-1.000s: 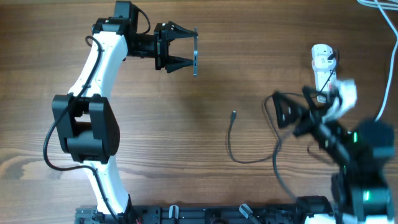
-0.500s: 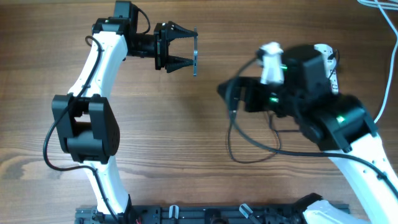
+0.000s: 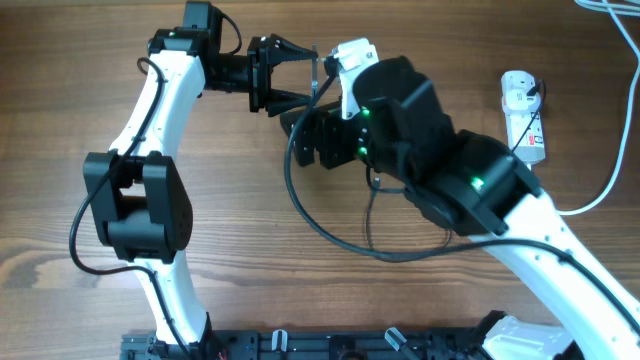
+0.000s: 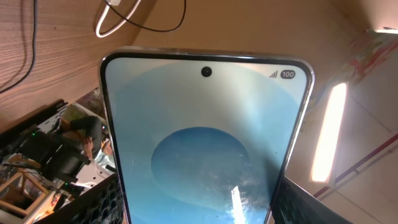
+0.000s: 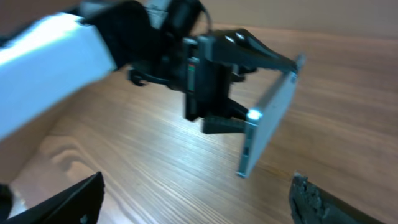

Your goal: Plug charger to phone and switch on socket

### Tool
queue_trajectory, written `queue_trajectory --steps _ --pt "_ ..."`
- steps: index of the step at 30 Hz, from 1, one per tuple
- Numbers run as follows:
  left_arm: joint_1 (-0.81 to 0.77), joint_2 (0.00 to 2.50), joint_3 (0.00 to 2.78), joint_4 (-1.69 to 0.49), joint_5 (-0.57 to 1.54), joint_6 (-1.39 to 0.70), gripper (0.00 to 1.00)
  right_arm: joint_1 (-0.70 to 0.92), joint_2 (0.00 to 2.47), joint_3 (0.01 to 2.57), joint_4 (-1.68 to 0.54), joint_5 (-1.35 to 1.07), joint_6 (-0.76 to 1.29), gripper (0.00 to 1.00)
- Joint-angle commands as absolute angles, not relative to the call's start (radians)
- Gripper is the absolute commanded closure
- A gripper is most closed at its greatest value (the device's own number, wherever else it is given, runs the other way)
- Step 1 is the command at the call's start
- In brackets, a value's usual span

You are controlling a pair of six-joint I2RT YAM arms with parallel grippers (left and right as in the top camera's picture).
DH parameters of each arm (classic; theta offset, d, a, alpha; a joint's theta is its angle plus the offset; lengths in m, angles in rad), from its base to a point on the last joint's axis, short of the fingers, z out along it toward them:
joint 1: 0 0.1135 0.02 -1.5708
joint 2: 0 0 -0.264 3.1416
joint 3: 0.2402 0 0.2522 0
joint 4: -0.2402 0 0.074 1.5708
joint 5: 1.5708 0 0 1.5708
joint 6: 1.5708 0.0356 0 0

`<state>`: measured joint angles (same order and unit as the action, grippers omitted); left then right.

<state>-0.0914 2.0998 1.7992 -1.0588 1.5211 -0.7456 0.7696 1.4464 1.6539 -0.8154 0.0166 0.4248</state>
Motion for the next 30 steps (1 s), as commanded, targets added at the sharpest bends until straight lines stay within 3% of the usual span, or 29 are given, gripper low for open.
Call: queue_trajectory --steps 1,10,13,16,20,23,27,30 --pt "-0.087 2.055 1.800 -1.060 1.577 -0.740 0.30 0.771 1.532 1.703 -0.883 0.147 0.456 0.05" --pt "-0.087 2.055 1.800 -1.059 1.573 -0.740 0.30 0.807 1.689 1.805 -0.921 0.318 0.476 0.13" --pt "-0.088 2.055 1.800 -1.060 1.574 -0.741 0.30 0.807 1.708 1.805 -0.898 0.335 0.525 0.27" --pt "-0.088 2.055 1.800 -1.060 1.574 -0.740 0.30 0.807 1.715 1.805 -0.849 0.344 0.526 0.29" --pt "-0.088 2.055 1.800 -1.060 1.575 -0.740 0.30 0.807 1.716 1.805 -0.819 0.353 0.523 0.44" --pt "-0.088 2.055 1.800 -1.060 1.575 -0.740 0.30 0.807 1.724 1.805 -0.821 0.395 0.524 0.45" --pt "-0.088 2.055 1.800 -1.060 1.575 -0.741 0.30 0.807 1.728 1.805 -0.820 0.403 0.524 0.55" --pt "-0.088 2.055 1.800 -1.060 1.576 -0.741 0.30 0.805 1.730 1.805 -0.815 0.404 0.524 0.55"
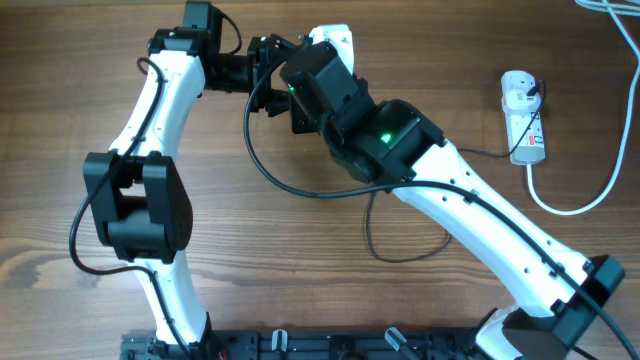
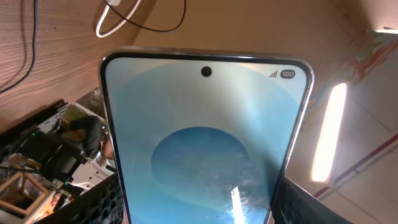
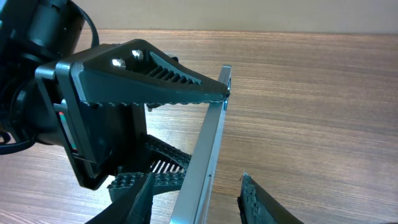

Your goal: Plug charger to phone and switch on socket

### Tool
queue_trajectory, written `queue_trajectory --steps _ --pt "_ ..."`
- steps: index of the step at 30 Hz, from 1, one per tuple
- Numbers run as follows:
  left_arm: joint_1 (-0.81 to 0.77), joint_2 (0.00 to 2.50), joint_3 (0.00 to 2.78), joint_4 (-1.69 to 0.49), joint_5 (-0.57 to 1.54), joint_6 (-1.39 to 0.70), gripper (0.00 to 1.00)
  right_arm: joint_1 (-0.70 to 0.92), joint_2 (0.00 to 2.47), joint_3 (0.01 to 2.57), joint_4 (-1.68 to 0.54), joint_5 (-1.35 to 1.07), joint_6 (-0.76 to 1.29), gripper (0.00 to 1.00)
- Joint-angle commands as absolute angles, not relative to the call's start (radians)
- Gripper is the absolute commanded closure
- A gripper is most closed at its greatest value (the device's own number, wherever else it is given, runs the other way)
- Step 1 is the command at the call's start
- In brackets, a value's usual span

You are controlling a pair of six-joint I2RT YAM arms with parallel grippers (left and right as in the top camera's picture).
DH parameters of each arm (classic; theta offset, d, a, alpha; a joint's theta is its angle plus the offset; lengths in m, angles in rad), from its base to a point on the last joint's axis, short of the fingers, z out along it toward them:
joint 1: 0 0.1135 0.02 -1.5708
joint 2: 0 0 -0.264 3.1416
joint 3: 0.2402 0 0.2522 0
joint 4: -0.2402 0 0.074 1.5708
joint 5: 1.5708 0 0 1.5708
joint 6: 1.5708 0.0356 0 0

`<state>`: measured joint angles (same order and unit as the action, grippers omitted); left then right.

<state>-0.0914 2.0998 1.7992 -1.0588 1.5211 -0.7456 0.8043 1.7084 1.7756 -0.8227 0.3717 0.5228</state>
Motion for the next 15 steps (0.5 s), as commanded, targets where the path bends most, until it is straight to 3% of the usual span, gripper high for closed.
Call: queue_trajectory --steps 1,12,15 --pt "-0.088 2.055 1.800 -1.060 1.577 -0.741 0.30 0.805 1.731 1.805 -0.813 0.404 0.524 0.54" --pt "-0.088 2.055 1.800 -1.060 1.577 -0.741 0.29 0.805 1.731 1.805 -0.813 0.402 0.527 0.79" --pt "-0.088 2.055 1.800 -1.060 1.576 -0.741 0.28 0.805 1.731 1.805 -0.812 0.392 0.533 0.92"
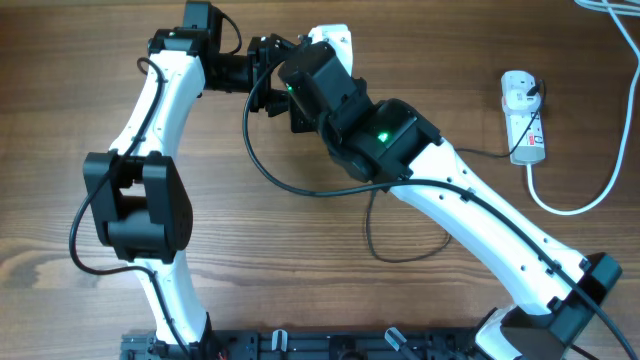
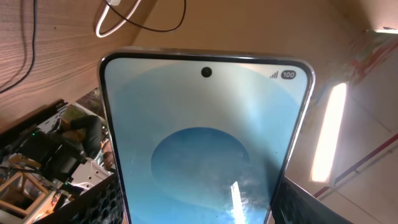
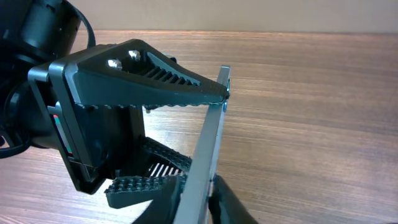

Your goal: Plug charger to phone and switch on socket

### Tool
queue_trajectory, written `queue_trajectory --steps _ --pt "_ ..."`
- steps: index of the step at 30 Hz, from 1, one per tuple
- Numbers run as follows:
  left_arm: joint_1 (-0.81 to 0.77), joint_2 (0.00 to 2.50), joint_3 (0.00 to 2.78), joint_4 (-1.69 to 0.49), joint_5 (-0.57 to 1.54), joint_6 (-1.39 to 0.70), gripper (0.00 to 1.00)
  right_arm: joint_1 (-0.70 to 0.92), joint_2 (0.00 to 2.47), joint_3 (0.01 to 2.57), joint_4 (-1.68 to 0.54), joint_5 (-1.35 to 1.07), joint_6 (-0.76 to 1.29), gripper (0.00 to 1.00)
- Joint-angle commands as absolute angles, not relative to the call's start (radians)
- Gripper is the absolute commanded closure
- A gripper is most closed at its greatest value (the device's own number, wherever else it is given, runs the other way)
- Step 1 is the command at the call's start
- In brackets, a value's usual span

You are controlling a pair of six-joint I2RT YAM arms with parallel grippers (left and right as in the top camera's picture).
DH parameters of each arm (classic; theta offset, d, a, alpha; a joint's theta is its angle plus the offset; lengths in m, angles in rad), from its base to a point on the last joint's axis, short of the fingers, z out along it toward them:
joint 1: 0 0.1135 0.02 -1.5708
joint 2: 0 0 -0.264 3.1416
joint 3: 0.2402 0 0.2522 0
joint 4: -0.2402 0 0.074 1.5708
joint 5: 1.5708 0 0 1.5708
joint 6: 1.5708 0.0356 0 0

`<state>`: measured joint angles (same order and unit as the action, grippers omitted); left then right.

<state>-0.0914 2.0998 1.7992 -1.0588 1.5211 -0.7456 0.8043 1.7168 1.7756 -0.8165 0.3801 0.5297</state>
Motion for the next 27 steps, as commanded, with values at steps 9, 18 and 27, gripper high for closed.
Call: queue_trajectory --steps 9,18,27 --pt "-0.088 2.055 1.800 -1.059 1.576 -0.741 0.04 0.796 1.722 1.805 -0.797 0.397 0.774 0.96" --pt "-0.088 2.055 1.800 -1.059 1.574 -0.741 0.10 0.742 1.647 1.805 -0.831 0.395 1.522 0.96" --pt "-0.088 2.055 1.800 -1.060 1.576 -0.822 0.20 0.742 1.652 1.804 -0.846 0.314 1.813 0.96"
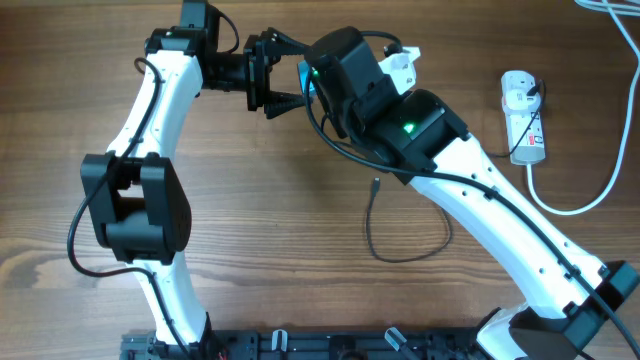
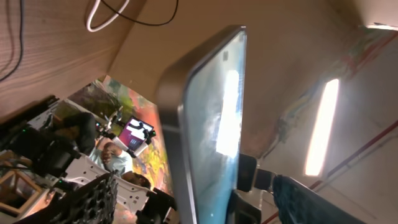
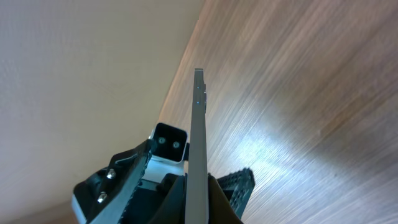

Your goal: Plug charger to phone and switch on socket

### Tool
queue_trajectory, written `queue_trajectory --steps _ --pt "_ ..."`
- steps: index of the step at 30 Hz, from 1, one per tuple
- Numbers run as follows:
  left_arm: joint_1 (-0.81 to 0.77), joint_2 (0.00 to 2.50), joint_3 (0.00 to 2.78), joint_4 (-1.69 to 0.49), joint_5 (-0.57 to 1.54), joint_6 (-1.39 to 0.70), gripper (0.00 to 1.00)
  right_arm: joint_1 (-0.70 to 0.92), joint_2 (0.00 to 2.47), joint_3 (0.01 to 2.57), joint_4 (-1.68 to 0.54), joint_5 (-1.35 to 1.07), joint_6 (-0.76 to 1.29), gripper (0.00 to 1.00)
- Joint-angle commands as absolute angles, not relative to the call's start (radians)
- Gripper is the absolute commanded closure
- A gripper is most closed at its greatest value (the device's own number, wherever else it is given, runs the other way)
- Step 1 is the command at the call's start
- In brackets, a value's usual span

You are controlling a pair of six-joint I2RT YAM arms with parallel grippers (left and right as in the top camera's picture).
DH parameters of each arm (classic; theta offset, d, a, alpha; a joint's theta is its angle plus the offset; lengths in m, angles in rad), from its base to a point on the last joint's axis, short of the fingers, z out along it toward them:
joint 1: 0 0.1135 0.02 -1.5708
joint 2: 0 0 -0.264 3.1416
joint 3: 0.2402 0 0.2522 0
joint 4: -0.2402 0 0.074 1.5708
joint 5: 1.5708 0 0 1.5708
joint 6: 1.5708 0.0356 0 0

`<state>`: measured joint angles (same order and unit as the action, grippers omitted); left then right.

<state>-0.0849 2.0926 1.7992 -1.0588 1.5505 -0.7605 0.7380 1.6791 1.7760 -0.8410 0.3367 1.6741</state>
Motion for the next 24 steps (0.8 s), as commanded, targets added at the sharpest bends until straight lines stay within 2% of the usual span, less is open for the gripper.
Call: queue_trajectory --steps 1,6,9,11,12,13,14,20,24 --pt "-0.088 2.055 1.800 -1.059 1.576 -0.846 0.22 0.742 1.652 1.804 -0.852 0.313 1.837 0.96" --pt "-0.088 2.055 1.800 -1.060 1.576 -0.850 0.35 0.742 1.673 1.804 -0.854 0.313 1.845 0.96" --pt "-0.088 2.055 1.800 -1.060 1.576 -0.850 0.39 0.742 1.679 1.804 -0.853 0.298 1.865 0.96" --pt "-0.088 2.055 1.800 -1.060 1.576 -0.850 0.56 0.742 1.679 1.804 -0.854 0.270 1.898 0.96" --pt "-0.088 2.055 1.800 -1.060 1.576 -0.850 0.56 0.742 1.679 1.804 -0.854 0.250 1.916 0.96" --pt "-0.088 2.055 1.800 -1.060 1.576 -0.850 0.48 0.742 1.679 1.804 -0.853 0.231 1.923 0.96" --pt "-0.088 2.055 1.800 -1.060 1.576 -0.850 0.46 0.742 1.679 1.804 -0.854 0.220 1.922 0.96" --pt "-0.088 2.055 1.800 -1.060 1.576 -0.850 0.59 0.742 1.679 1.804 -0.875 0.216 1.922 0.96" --pt "-0.088 2.055 1.800 -1.060 1.576 -0.850 0.84 0.742 1.680 1.804 -0.877 0.233 1.910 0.96"
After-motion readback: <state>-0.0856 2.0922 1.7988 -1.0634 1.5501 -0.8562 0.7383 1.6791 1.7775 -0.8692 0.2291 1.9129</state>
